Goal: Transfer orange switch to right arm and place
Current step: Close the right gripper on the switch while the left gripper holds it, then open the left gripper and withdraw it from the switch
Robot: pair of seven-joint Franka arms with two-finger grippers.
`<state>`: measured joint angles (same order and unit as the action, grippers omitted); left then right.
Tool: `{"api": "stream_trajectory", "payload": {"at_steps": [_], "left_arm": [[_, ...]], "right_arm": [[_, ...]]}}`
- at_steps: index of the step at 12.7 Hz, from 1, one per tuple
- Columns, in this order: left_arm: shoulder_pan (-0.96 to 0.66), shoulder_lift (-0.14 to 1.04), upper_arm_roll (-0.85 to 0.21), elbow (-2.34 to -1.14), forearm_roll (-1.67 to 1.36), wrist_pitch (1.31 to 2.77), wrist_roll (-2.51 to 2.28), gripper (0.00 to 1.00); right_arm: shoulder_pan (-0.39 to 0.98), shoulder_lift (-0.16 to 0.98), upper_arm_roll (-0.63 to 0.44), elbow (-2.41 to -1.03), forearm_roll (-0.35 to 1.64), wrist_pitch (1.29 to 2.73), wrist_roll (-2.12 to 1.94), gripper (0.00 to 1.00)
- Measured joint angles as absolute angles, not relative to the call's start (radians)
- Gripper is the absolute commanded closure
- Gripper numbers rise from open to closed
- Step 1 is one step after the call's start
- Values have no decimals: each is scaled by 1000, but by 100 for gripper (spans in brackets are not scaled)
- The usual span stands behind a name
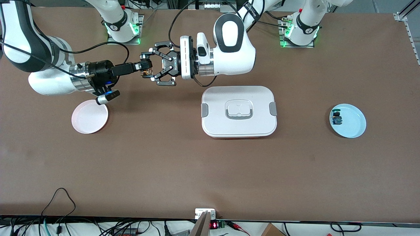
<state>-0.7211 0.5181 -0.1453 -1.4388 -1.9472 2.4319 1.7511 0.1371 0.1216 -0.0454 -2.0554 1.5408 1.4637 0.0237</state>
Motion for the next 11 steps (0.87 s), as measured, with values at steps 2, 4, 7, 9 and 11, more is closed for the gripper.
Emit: {"api": "stream_trajectory", "payload": {"at_steps": [2,4,7,9,11], "left_arm": [[-722,518,-146,-1439,-1947,2432,1749,0],[-722,518,-146,-1439,-1947,2432,1748,0],[-722,518,-146,-1439,-1947,2432,1748,0],[-721,518,-145,-1438,-1947,2432,1748,0],[-711,518,-140,-1437,-1947,2430,1748,0]], "right_arm": [[140,121,-45,-2055,1541,1464,20,81],[151,121,-45,-2055,1541,1464,10,81],[153,121,-45,-2055,1541,1464,6,82],[153,121,-45,-2055,1541,1464,5,82],[151,120,-47,-2055,1541,1476,4,82]]}}
